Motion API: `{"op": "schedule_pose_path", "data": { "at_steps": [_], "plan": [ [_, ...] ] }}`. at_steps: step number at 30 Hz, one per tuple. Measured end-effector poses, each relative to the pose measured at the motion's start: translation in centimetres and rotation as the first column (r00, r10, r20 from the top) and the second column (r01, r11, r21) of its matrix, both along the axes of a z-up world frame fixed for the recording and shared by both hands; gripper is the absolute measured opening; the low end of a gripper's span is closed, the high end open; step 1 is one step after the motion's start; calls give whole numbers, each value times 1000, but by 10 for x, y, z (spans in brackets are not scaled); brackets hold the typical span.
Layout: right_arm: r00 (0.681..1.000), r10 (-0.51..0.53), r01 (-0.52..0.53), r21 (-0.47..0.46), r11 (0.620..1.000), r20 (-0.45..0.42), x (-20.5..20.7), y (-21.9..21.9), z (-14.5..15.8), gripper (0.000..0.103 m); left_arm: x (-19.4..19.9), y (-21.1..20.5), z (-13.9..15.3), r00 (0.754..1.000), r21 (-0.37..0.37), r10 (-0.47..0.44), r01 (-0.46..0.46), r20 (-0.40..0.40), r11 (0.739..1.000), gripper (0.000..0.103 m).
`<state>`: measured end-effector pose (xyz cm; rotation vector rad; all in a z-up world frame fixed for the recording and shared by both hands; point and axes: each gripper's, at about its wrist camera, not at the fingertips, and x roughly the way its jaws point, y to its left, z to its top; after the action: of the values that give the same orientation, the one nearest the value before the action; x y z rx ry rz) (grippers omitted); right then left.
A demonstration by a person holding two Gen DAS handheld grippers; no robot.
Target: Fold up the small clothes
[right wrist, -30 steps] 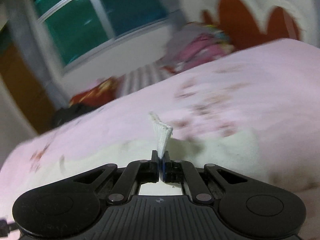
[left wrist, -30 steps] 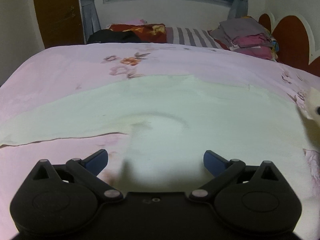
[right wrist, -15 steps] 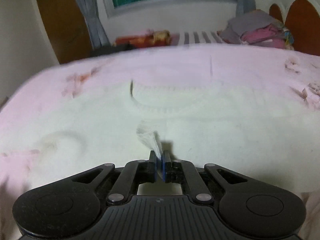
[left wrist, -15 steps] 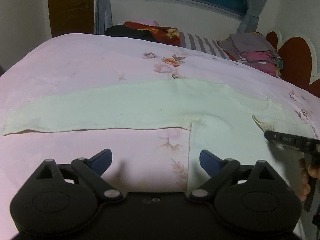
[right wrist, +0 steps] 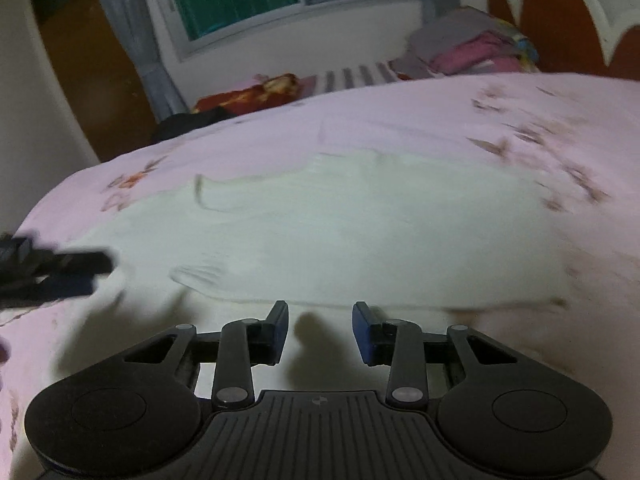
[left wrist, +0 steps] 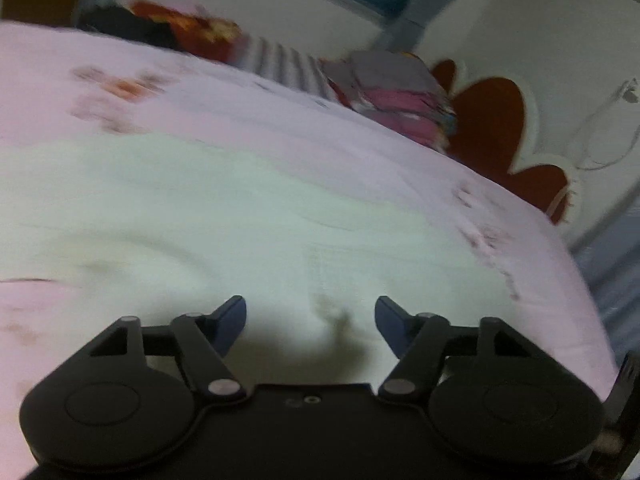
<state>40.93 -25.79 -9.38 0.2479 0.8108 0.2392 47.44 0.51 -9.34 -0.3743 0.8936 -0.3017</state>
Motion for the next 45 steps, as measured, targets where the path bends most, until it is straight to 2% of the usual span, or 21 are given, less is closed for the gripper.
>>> {"op": "schedule_pose_path", "data": {
  "at_steps": [1,3,4,6,9,11,13,17,20,27,35,42,43,44,45],
  "plan": [
    [1000,-16,16,5,1000,-5,-2,-9,-2,37,8,-10,-5,1000,9,-15,16,-27,1000,59],
    [999,-47,48,19,999,-16,-11,-29,-1,37,22,-27,-16,997,7,-36,36,-75,999,44],
    [998,-62,63,28,998,-23,-12,-36,-3,37,26,-33,-20,995,4,-37,37,-90,999,42],
    [997,-77,78,53,996,-30,-15,-48,-4,37,31,-42,-26,994,1,-45,46,-101,999,21],
    [996,-81,82,62,995,-29,-13,-50,-4,37,37,-50,-34,993,-1,-56,56,-102,998,4],
    [996,-83,85,56,995,-33,-11,-49,-5,37,39,-50,-35,995,-4,-57,57,-83,998,3],
    [996,-86,88,56,995,-35,-8,-49,-4,37,32,-45,-27,998,13,-49,49,-32,999,4],
    [995,-89,91,49,995,-38,-5,-48,-6,37,27,-15,-13,1000,30,-17,17,12,999,4],
    [995,-90,91,31,995,-38,-4,-44,-7,37,29,15,-11,1000,-9,26,-26,5,1000,3],
    [995,-91,90,-12,996,-43,-2,-38,-8,37,28,57,-10,997,22,75,-75,24,997,3],
    [994,-93,92,-33,995,-48,-1,-36,-7,37,20,84,-11,995,37,98,-99,32,994,4],
    [994,-94,92,-37,995,-47,0,-35,-7,36,21,90,-21,996,63,91,-91,16,994,4],
    [995,-93,91,-35,995,-47,-1,-36,-6,34,22,90,-24,996,66,90,-91,13,994,4],
    [995,-91,90,-24,996,-38,-2,-37,-4,23,22,90,-25,996,68,89,-90,9,994,4],
    [996,-84,84,-3,996,-18,-6,-40,1,2,23,90,-27,996,71,84,-84,2,994,9]
  ]
}}
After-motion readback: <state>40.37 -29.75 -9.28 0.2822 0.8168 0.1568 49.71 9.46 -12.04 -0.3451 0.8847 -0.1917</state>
